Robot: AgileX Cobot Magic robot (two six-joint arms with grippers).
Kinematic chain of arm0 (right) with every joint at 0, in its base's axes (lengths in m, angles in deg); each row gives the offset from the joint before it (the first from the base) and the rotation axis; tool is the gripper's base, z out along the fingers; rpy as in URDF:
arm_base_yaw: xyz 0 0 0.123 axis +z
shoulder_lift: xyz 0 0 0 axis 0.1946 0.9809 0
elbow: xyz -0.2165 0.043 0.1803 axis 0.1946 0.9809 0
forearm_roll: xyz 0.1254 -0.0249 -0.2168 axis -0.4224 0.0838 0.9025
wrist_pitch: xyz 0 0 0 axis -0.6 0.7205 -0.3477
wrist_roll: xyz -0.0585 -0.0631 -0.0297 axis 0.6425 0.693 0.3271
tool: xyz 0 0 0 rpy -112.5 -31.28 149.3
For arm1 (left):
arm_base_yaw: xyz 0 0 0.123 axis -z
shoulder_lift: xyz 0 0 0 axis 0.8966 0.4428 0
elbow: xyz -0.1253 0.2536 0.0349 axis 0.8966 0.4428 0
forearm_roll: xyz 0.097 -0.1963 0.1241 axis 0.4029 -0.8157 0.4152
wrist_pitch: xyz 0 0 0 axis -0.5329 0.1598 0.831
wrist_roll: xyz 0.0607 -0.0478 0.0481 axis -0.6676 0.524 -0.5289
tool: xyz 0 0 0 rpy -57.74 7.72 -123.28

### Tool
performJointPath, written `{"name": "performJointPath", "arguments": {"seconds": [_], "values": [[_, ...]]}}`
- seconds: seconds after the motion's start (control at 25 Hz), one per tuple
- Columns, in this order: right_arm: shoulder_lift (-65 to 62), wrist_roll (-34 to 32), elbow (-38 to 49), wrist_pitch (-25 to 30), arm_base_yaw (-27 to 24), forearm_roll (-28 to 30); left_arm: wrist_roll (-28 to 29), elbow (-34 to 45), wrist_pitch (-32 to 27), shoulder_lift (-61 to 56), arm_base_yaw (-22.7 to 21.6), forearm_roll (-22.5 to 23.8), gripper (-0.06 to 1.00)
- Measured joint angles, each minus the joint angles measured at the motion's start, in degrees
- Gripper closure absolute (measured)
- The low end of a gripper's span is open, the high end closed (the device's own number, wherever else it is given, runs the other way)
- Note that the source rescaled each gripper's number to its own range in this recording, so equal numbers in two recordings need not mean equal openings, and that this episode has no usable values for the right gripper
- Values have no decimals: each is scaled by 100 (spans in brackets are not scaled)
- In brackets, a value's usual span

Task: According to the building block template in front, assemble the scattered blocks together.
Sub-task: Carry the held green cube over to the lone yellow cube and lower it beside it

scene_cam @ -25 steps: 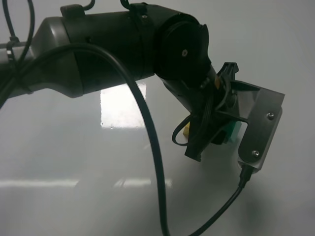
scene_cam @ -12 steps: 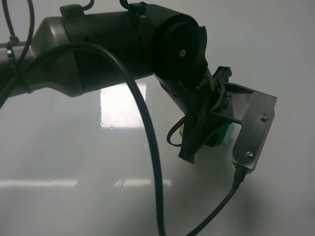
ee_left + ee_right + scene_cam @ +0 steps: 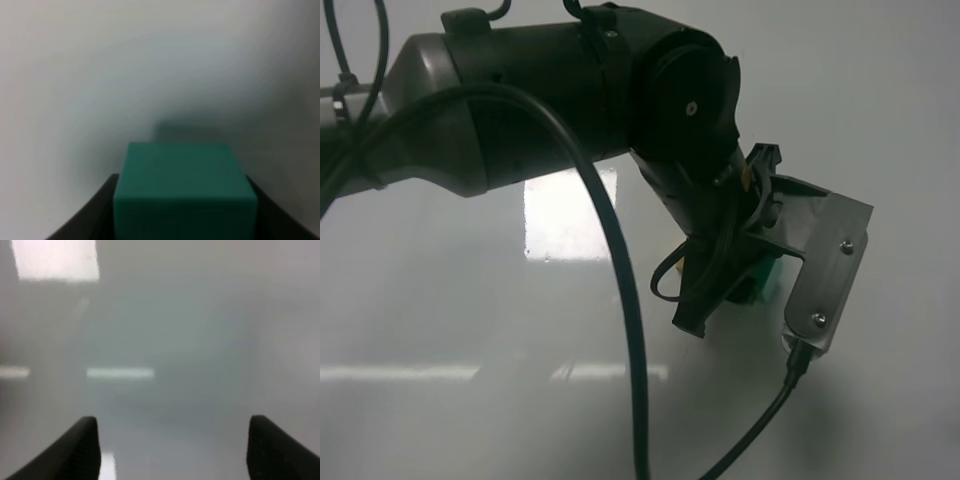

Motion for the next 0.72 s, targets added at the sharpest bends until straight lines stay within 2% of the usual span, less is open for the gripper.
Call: {"name": "performJointPath", "arguments": {"seconds": [0.72], "values": [[0,0,0,0,0,0,-230,-48,-293,26,5,176,94]]}}
